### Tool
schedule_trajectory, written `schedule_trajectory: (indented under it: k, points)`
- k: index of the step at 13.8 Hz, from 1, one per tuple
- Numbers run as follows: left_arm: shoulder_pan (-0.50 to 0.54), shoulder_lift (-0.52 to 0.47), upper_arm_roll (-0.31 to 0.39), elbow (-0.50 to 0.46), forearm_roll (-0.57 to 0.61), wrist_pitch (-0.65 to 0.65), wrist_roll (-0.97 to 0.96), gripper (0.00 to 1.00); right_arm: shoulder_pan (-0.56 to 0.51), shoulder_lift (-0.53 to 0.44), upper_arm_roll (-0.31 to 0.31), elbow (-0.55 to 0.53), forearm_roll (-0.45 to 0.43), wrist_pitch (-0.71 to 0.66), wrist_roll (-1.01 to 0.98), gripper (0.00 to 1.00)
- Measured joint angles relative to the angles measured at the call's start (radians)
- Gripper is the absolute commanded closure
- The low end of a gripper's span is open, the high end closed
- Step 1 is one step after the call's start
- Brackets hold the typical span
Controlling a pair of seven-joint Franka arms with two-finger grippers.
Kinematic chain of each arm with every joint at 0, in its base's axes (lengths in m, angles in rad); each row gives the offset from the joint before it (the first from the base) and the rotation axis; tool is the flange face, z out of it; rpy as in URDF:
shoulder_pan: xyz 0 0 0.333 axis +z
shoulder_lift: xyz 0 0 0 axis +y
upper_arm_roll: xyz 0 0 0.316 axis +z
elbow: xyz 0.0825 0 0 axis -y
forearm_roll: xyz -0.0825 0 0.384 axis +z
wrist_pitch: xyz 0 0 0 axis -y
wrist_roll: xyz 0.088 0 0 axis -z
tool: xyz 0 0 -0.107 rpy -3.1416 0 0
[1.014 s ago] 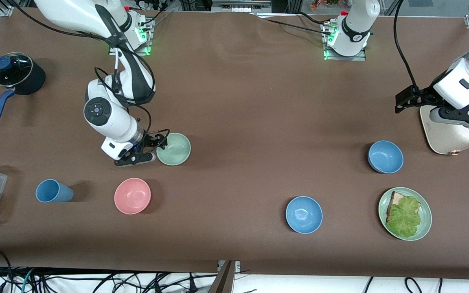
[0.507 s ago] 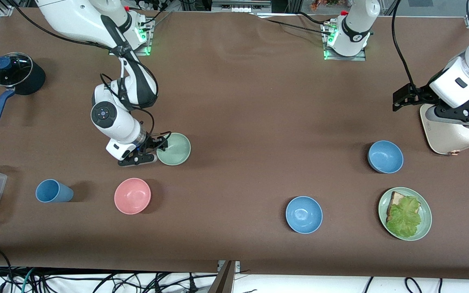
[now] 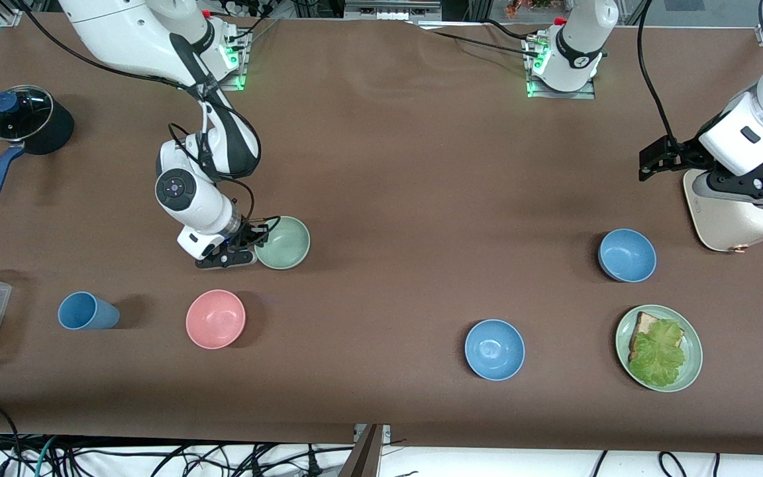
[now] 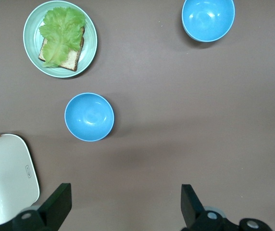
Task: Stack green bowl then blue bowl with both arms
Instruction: 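Close the right gripper on the green bowl rim, then slide the green bowl to the table middle and open the right gripper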
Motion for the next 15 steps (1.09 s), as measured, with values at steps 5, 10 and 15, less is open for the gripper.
schedule_trajectory:
  k: [5,10,15]
  points:
    - [-0.002,0.0,-0.008,0.001,0.0,-0.007,0.0,0.0,0.002,-0.009,0.021,0.004,0.007,0.0,0.065,1.0]
    - [-0.002,0.0,-0.008,0.002,0.0,-0.012,0.0,0.0,0.015,-0.008,0.09,0.164,0.007,-0.154,0.197,1.0]
    - [0.001,0.0,-0.006,0.002,0.0,-0.013,0.0,0.0,0.177,0.097,0.118,0.394,0.007,-0.214,0.453,1.0]
